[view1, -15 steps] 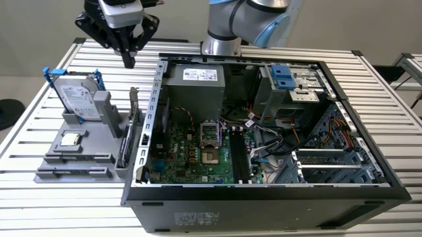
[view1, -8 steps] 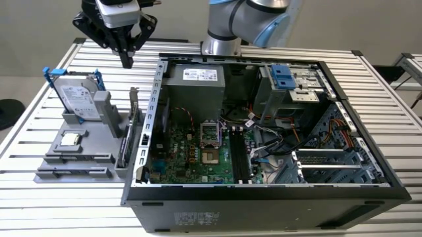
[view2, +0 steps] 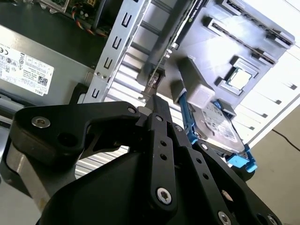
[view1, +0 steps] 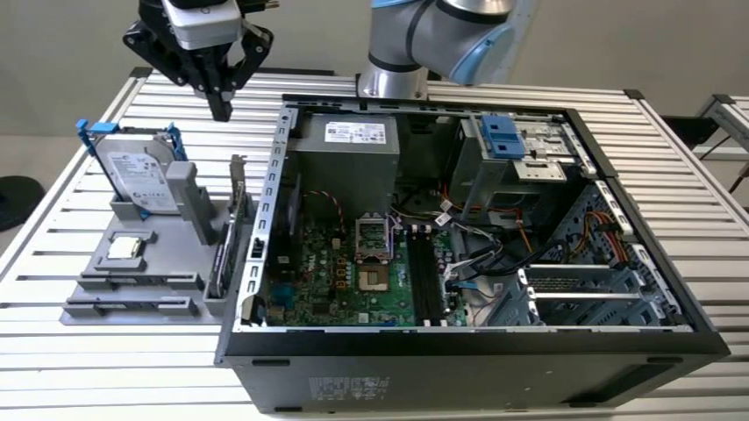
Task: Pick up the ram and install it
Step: 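Reach for the ram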
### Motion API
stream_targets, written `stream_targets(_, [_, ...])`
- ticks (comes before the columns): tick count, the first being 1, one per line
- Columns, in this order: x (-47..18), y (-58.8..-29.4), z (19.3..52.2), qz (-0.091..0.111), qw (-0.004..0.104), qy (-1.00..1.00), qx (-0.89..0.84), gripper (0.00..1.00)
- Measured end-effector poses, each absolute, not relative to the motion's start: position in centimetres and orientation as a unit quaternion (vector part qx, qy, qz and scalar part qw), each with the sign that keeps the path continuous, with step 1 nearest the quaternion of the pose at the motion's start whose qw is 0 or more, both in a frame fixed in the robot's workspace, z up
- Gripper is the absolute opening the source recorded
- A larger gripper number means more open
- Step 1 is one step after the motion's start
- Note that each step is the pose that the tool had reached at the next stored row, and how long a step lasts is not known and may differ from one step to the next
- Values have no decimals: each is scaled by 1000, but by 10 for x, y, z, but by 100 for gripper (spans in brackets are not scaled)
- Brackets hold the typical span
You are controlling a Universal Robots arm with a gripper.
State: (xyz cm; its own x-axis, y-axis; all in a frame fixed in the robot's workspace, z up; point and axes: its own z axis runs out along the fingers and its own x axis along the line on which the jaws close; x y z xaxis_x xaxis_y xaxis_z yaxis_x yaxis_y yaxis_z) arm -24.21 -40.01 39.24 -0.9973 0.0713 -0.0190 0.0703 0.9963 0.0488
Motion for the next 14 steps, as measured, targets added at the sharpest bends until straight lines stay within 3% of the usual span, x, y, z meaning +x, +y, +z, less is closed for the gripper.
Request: stream_targets(14, [-254, -400, 392, 24, 10, 999, 35, 0])
